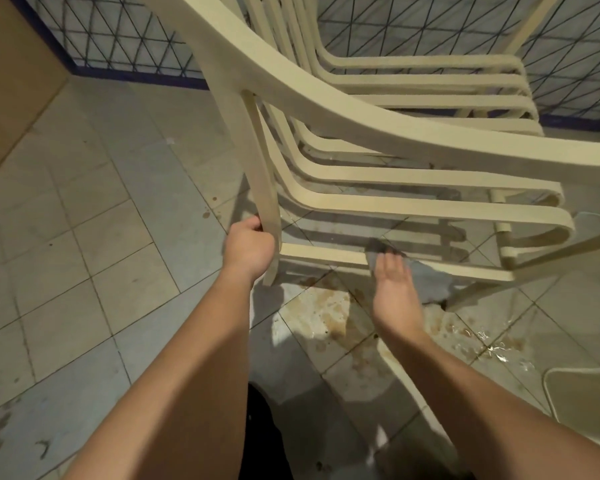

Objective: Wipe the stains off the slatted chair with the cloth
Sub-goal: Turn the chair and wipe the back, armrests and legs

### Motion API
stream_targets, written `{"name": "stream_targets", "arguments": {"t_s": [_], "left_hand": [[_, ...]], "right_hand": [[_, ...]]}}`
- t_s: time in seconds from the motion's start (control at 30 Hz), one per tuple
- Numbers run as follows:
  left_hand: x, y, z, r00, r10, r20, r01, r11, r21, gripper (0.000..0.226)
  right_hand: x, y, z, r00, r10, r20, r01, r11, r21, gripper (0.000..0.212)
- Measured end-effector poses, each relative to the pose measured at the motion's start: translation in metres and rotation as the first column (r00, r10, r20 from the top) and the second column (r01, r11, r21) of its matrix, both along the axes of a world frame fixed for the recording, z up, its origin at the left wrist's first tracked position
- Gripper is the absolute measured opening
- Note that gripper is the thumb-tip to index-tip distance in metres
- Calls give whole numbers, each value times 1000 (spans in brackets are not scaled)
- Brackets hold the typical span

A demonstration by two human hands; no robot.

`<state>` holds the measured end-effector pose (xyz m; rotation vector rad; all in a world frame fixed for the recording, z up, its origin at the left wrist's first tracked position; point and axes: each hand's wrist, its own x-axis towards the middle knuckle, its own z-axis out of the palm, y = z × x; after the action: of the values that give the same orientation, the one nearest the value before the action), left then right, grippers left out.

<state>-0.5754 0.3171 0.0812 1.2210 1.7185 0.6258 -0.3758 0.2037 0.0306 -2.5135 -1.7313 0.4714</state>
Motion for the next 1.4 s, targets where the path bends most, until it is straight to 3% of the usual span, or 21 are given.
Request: {"name": "stream_targets", "arguments": {"t_s": [0.13, 0.27, 0.33, 0.43, 0.53, 0.63, 0.73, 0.8, 0.9, 1.0, 1.1, 1.17, 1.3, 1.4], "left_hand": [[1, -1, 0, 1000, -1, -2, 1, 1000, -2, 37], [0, -2, -1, 1000, 1, 25, -2, 1000, 17, 36], [-1, -2, -1, 999, -13, 42, 12, 1000, 18, 37], [-2, -3, 0, 998, -12, 59, 11, 1000, 17, 37], [2, -8, -3, 1000, -14, 6, 14, 1000, -3, 34], [5, -20, -7, 980, -50, -193, 18, 987, -162, 40], [3, -37, -4, 861, -287, -421, 99, 905, -414, 22], [13, -44, -5, 762, -463, -454, 204, 836, -509, 26], [49, -56, -6, 649, -575, -498, 370, 811, -454, 25], [97, -69, -13, 625, -593, -508, 561, 793, -235, 43], [139, -80, -23, 400, -728, -557, 765, 600, -234, 69], [159, -85, -31, 304, -754, -583, 777, 550, -306, 79], [169, -87, -38, 301, -755, -582, 740, 570, -357, 92], [165, -83, -35, 302, -785, -541, 747, 548, -377, 96]], "right_hand": [[-40, 21, -12, 976, 204, -72, -209, 975, -77, 98], [-82, 54, -26, 875, 461, -149, -469, 883, -19, 86], [-91, 71, -30, 841, 517, -158, -522, 853, 14, 73], [-73, 72, -26, 790, 587, -179, -593, 805, 21, 73], [-28, 53, -18, 835, 526, -161, -520, 850, 83, 83], [18, 25, -13, 926, 363, -100, -356, 931, 81, 85], [63, 1, -14, 955, 286, -75, -286, 958, 16, 86], [89, -11, -13, 970, 235, -66, -236, 972, -7, 83], [115, -25, -6, 994, 106, -17, -106, 994, 9, 74], [133, -45, -6, 1000, 21, 20, -21, 999, 29, 78], [140, -61, -6, 999, 26, -18, -26, 1000, -12, 78], [138, -61, -7, 999, 17, -29, -18, 999, -38, 78], [139, -40, -12, 998, 16, 58, -14, 999, -32, 77], [143, -29, -10, 999, 21, 38, -20, 1000, -16, 72]]}}
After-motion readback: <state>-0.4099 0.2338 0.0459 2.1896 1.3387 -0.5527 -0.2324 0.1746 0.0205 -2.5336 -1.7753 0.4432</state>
